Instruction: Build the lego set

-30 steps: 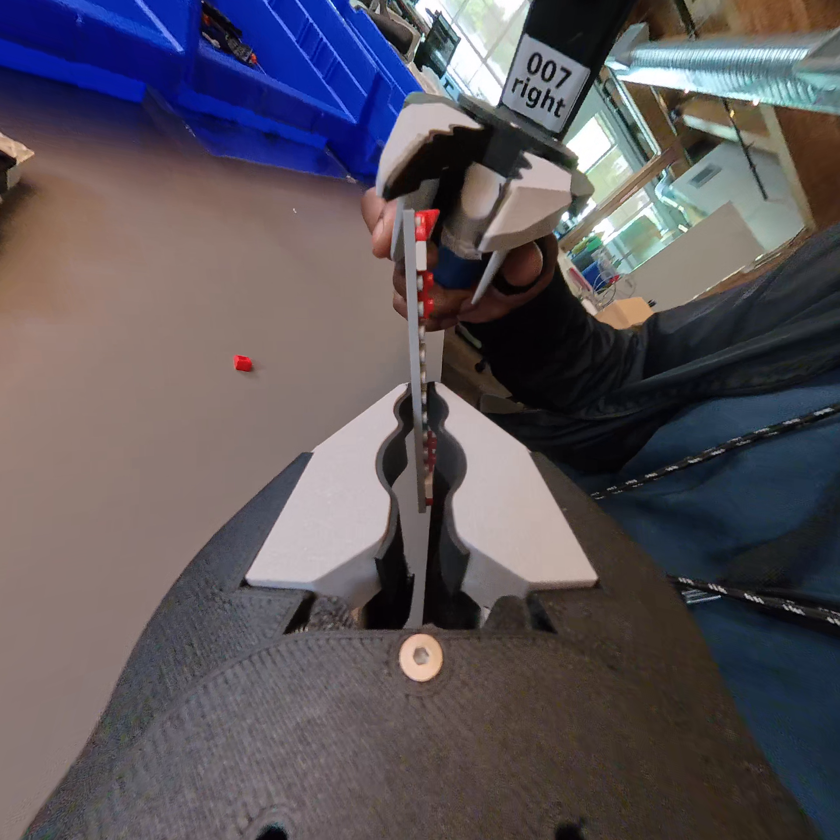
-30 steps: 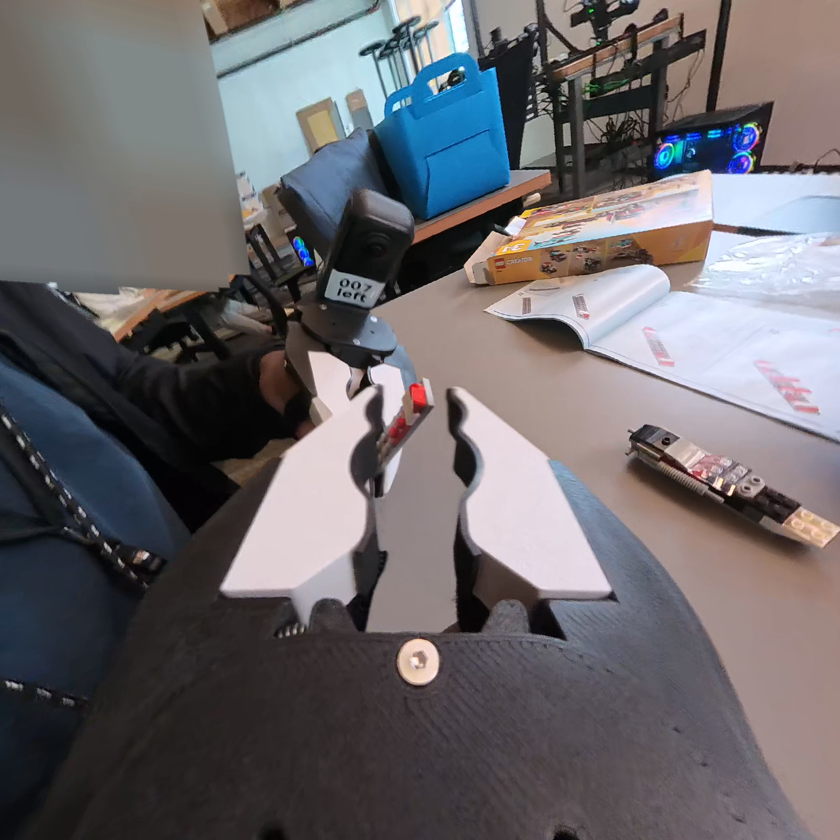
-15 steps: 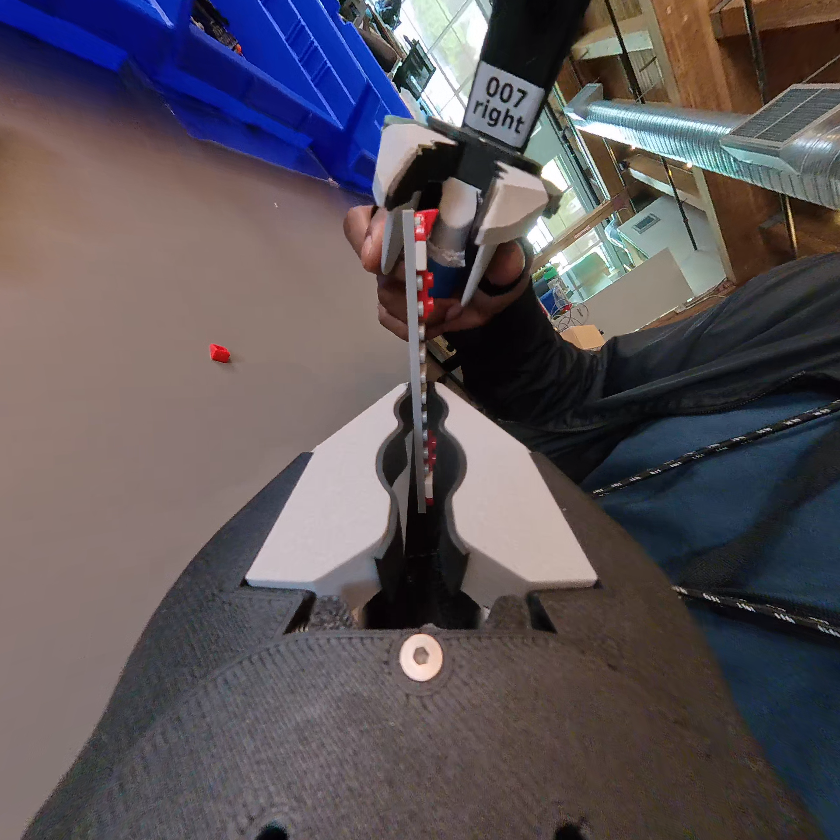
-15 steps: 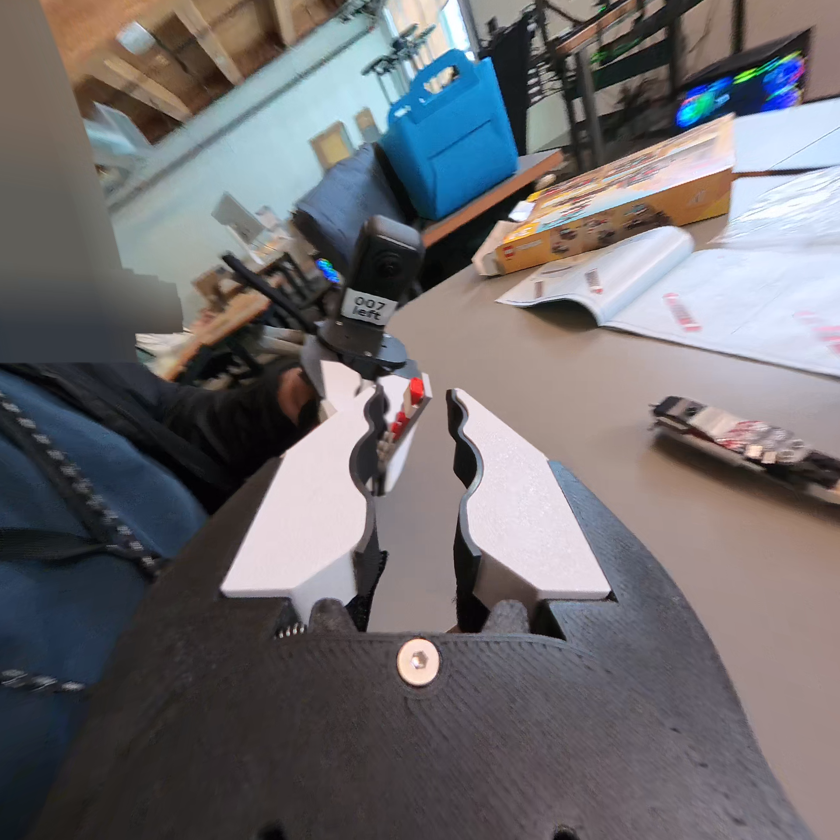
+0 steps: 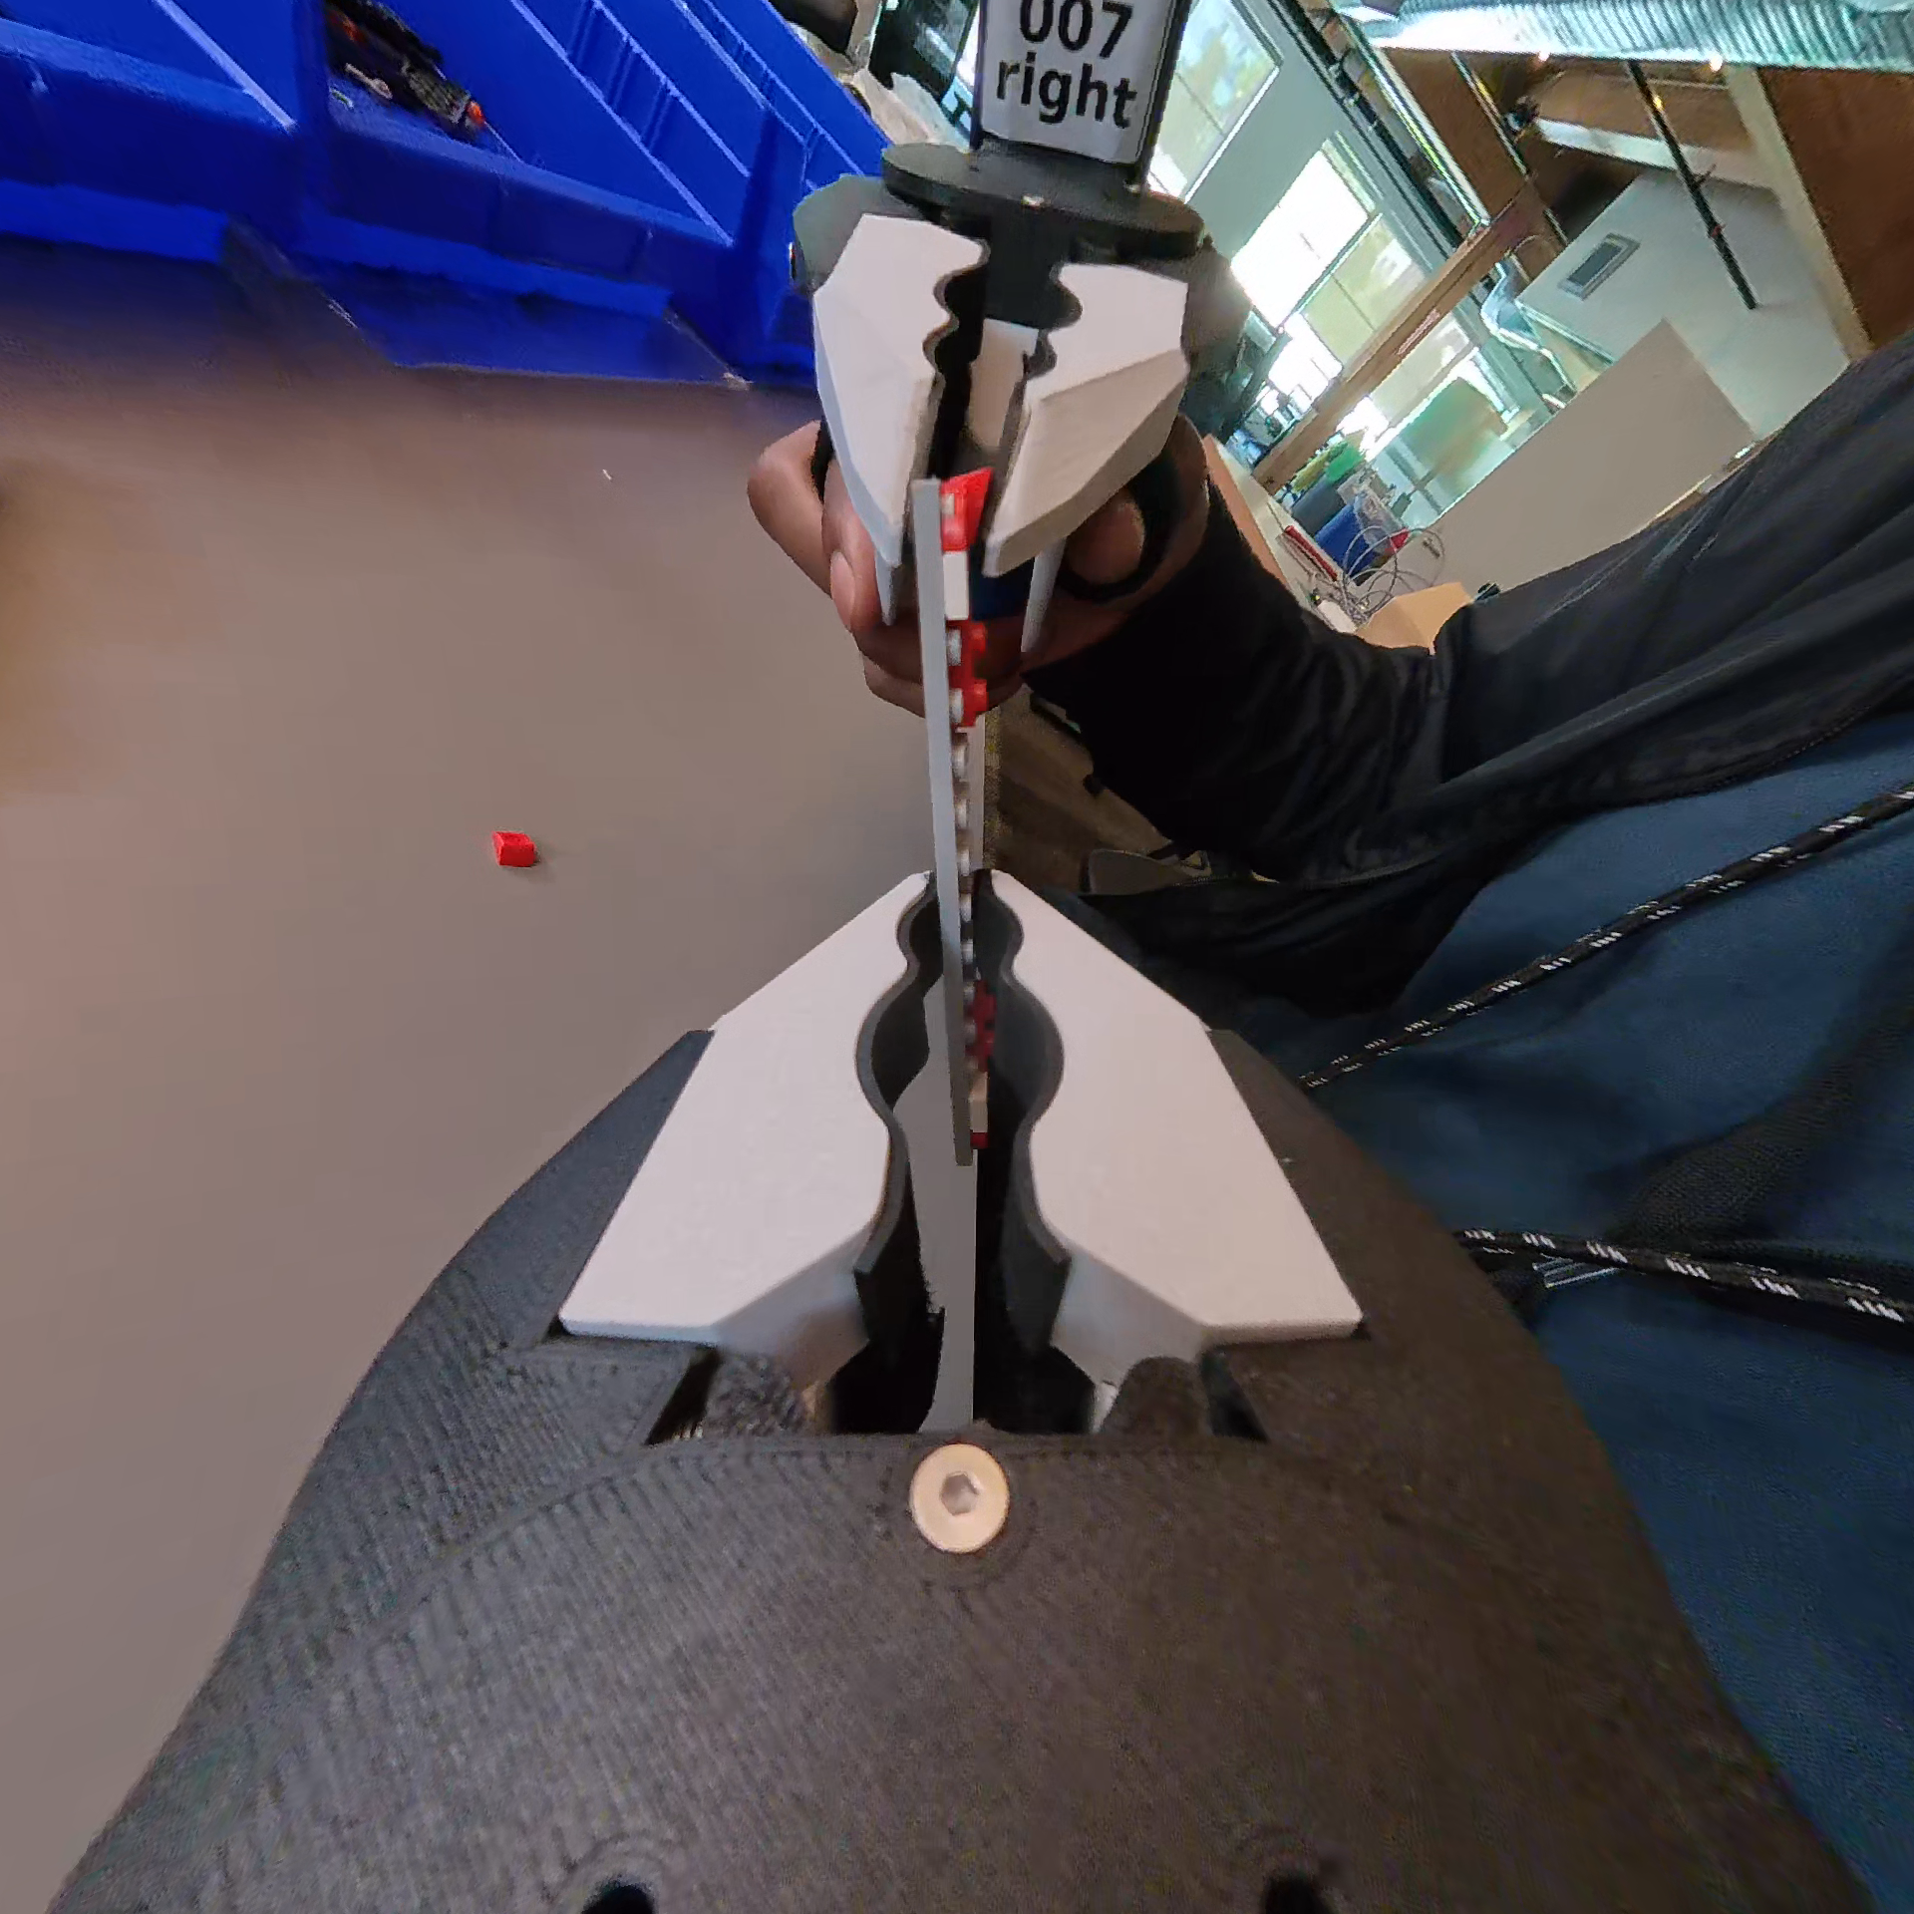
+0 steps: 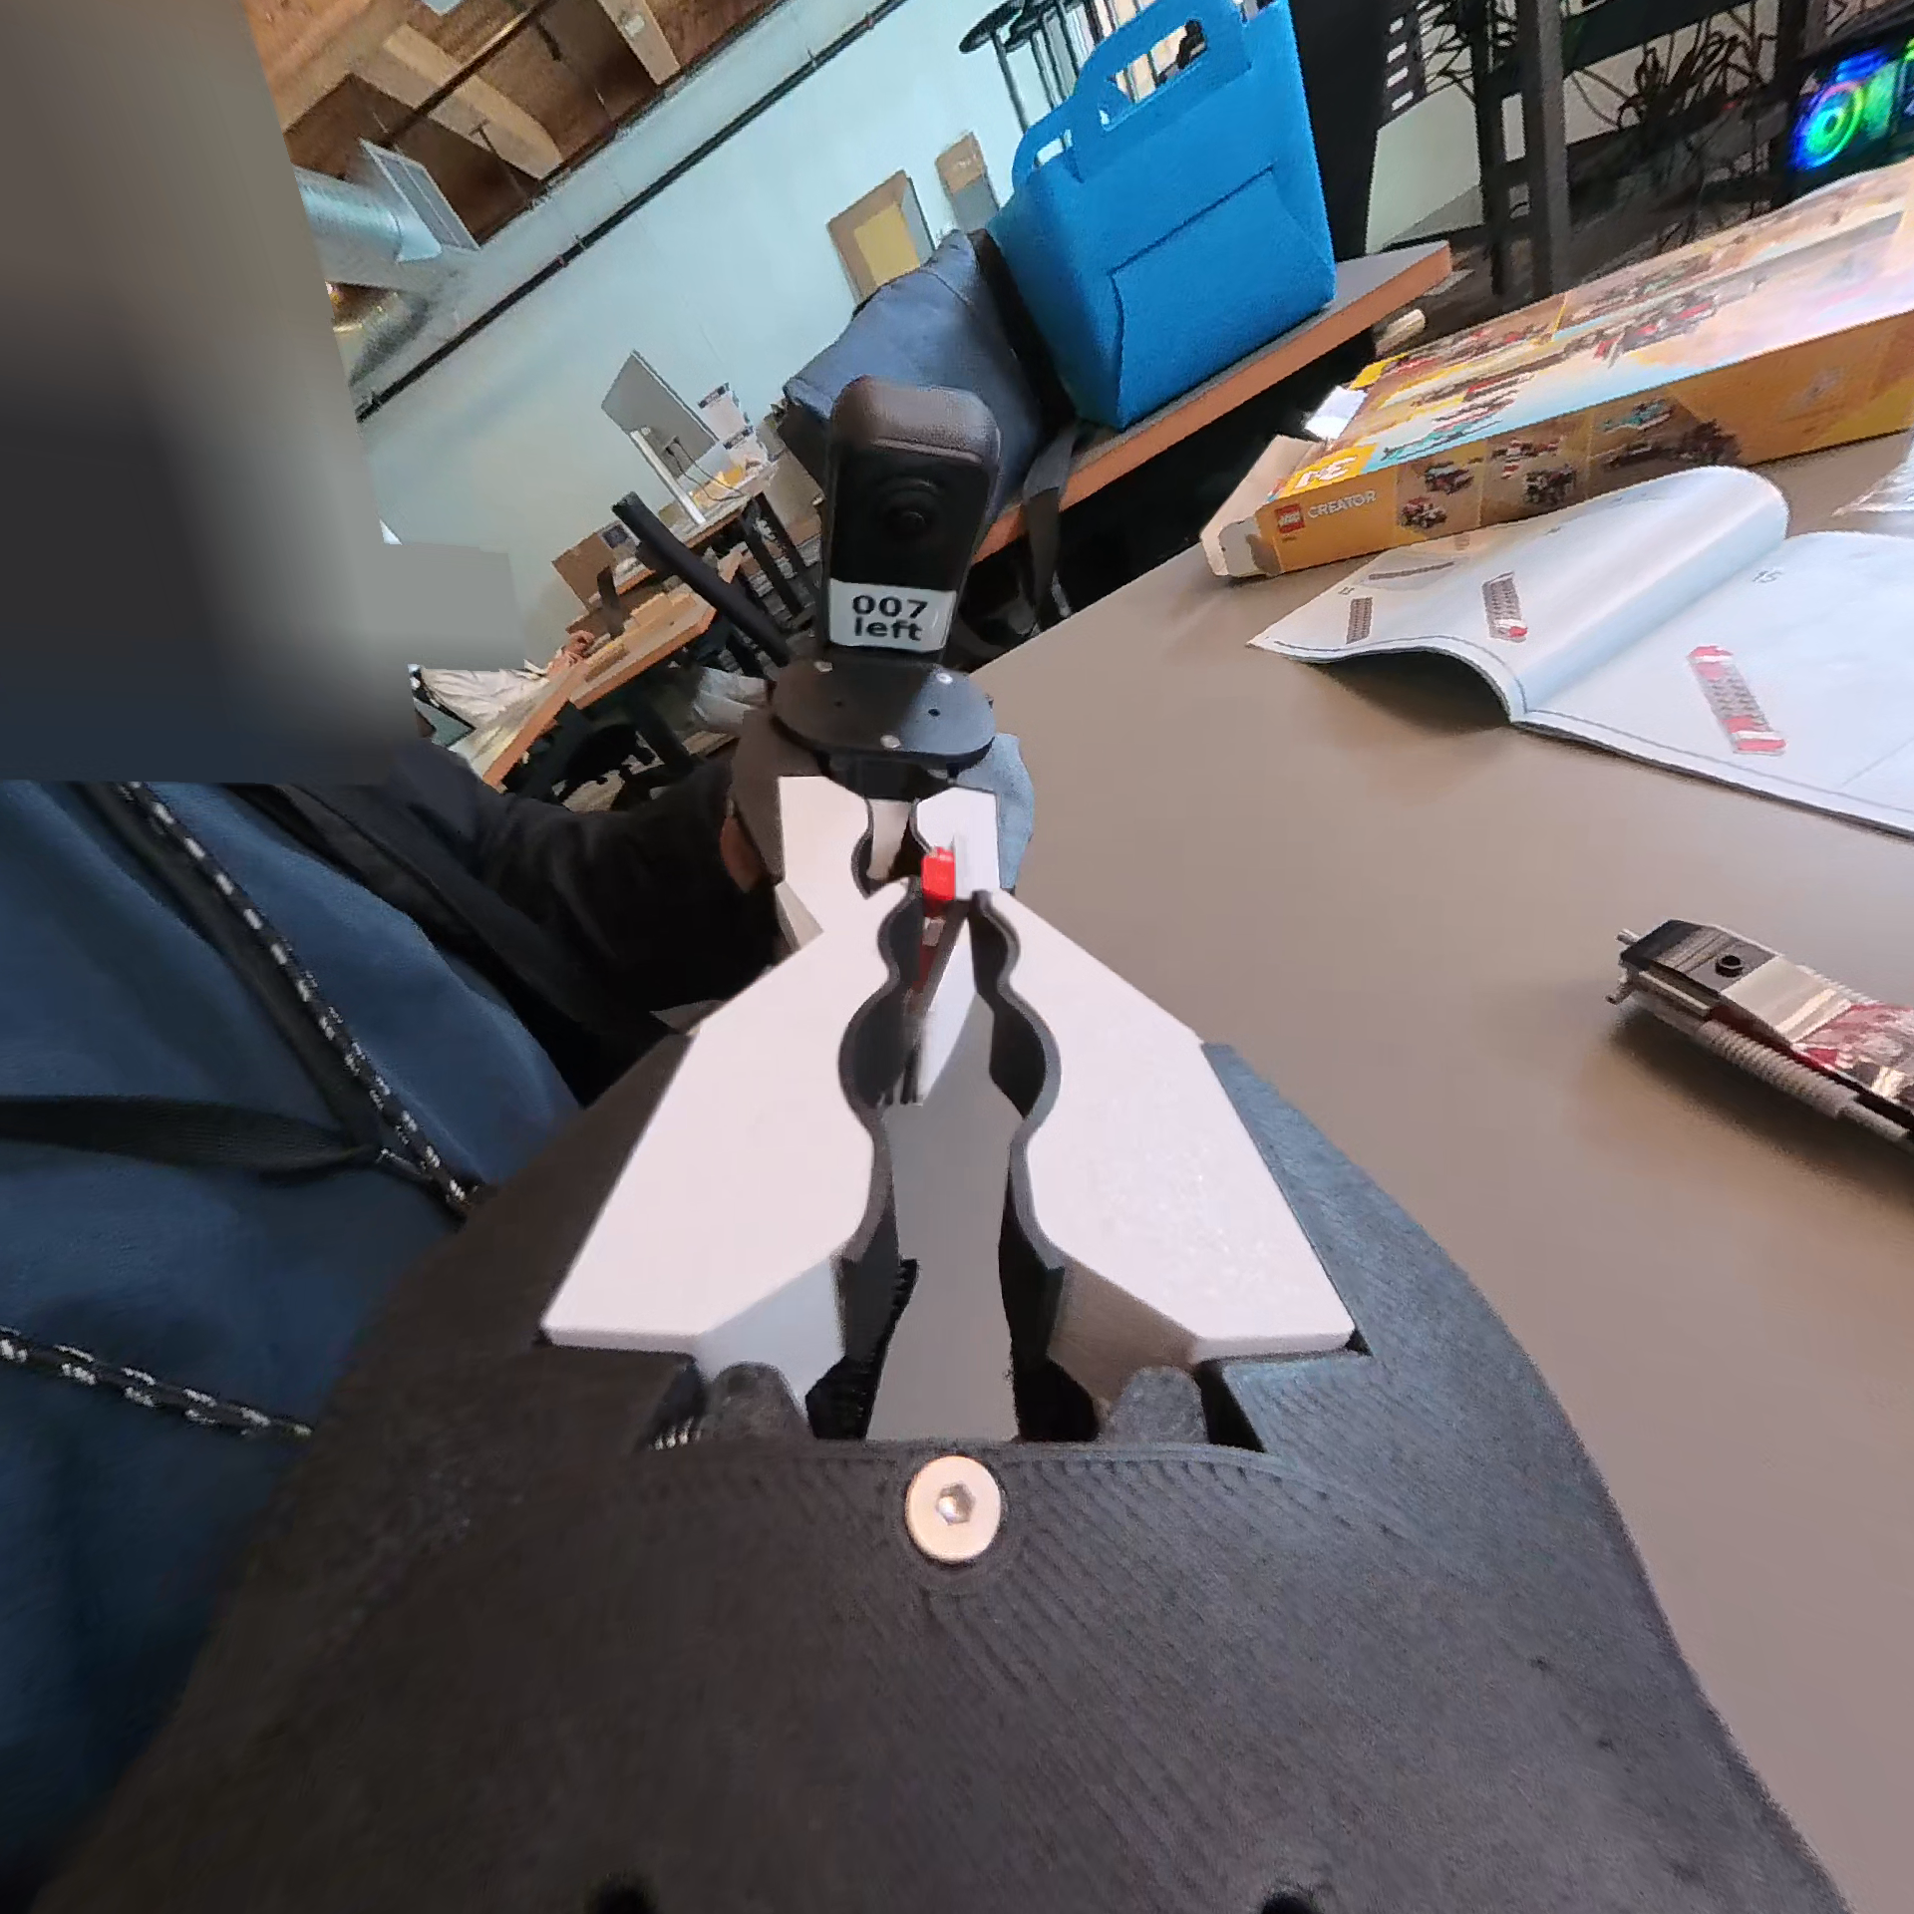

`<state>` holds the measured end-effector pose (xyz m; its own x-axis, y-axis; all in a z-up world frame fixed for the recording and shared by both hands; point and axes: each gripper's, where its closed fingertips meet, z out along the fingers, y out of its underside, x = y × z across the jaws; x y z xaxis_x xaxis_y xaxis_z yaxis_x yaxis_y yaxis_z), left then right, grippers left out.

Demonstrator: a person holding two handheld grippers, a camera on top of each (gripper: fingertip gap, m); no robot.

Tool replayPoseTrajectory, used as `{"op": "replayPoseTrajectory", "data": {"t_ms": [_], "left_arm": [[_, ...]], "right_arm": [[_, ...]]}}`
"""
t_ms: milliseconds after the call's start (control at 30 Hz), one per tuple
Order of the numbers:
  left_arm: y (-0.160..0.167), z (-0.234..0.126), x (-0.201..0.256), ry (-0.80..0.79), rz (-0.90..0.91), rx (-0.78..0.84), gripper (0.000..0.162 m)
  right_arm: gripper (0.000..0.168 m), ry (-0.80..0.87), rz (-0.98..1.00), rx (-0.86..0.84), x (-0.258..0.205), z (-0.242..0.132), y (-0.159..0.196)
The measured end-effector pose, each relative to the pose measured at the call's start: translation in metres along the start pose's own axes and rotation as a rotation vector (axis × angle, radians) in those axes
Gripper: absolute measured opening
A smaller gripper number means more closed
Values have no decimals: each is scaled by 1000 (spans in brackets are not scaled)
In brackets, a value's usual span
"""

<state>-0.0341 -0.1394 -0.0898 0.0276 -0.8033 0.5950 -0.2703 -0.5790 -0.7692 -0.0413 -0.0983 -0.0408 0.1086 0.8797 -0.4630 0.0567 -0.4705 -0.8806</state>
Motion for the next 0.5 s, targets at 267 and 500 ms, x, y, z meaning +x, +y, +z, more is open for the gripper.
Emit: {"op": "replayPoseTrajectory", "data": {"t_ms": [267,500], "left_arm": [[-2,2,5,-17,22,-30,3],[-5,4,2,18,-124,11,3]], "right_arm": [[7,44,-87,9,-6,-1,-3],[8,108,-28,13,5,0,-3]]}}
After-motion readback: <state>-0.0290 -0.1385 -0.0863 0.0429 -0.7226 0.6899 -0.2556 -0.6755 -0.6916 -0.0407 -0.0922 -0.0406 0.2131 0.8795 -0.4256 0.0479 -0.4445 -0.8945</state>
